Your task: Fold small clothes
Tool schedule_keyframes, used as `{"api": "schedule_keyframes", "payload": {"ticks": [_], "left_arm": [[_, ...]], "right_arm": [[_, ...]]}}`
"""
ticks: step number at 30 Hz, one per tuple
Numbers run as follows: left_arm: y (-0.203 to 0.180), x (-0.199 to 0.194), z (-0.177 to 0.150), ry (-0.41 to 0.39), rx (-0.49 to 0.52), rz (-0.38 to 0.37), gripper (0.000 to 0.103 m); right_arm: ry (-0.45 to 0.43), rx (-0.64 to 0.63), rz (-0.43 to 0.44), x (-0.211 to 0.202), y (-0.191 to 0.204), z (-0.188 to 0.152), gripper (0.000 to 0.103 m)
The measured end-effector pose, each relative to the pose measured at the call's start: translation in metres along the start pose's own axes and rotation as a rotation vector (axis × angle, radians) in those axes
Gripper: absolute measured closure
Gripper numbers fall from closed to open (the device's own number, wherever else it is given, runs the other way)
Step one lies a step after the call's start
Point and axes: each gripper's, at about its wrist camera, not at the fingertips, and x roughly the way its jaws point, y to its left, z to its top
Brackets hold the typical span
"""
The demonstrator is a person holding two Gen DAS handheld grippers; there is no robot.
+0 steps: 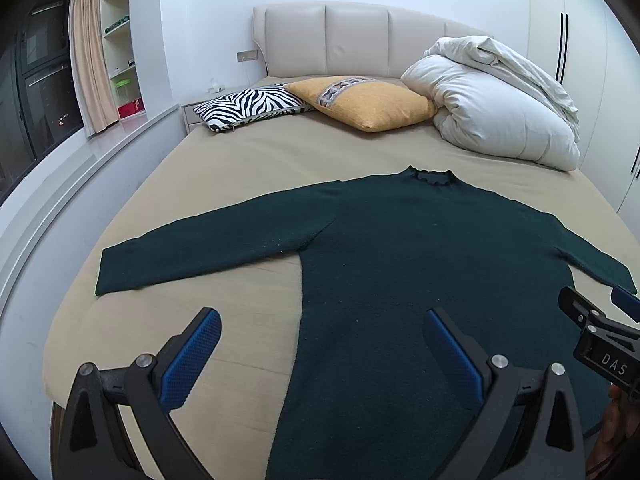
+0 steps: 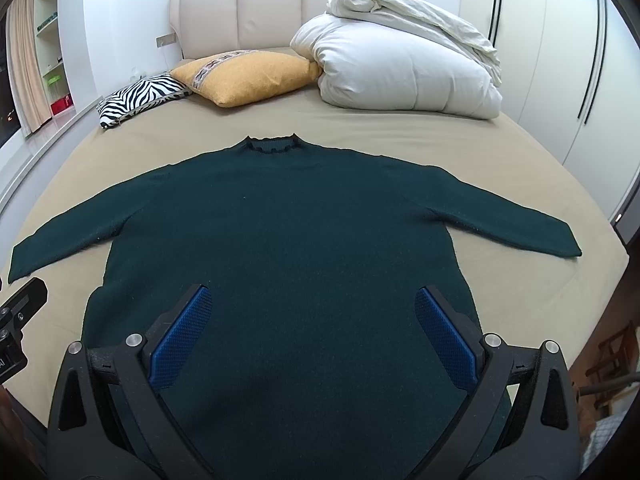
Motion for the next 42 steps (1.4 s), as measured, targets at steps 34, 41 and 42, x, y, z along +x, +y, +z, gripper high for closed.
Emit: {"api": "schedule_keyframes", "payload": {"ticks": [34, 41, 42], "left_arm": [[0.0015, 0.0004, -0.0001, 0.003, 0.000, -0.001, 0.000], [0.0009, 0.0007, -0.0001, 0.004, -0.001, 0.000, 0.000], [0.0009, 0.0007, -0.0001, 0.003, -0.001, 0.000, 0.000]], "right_arm": [[0.003, 0.000, 0.003, 0.0014, 0.0013, -0.0012, 0.000], [0.005, 0.000, 0.002, 0.0023, 0.0025, -0.0027, 0.000], [0.005, 0.000, 0.002, 0.0022, 0.0024, -0.0027, 0.000]]}}
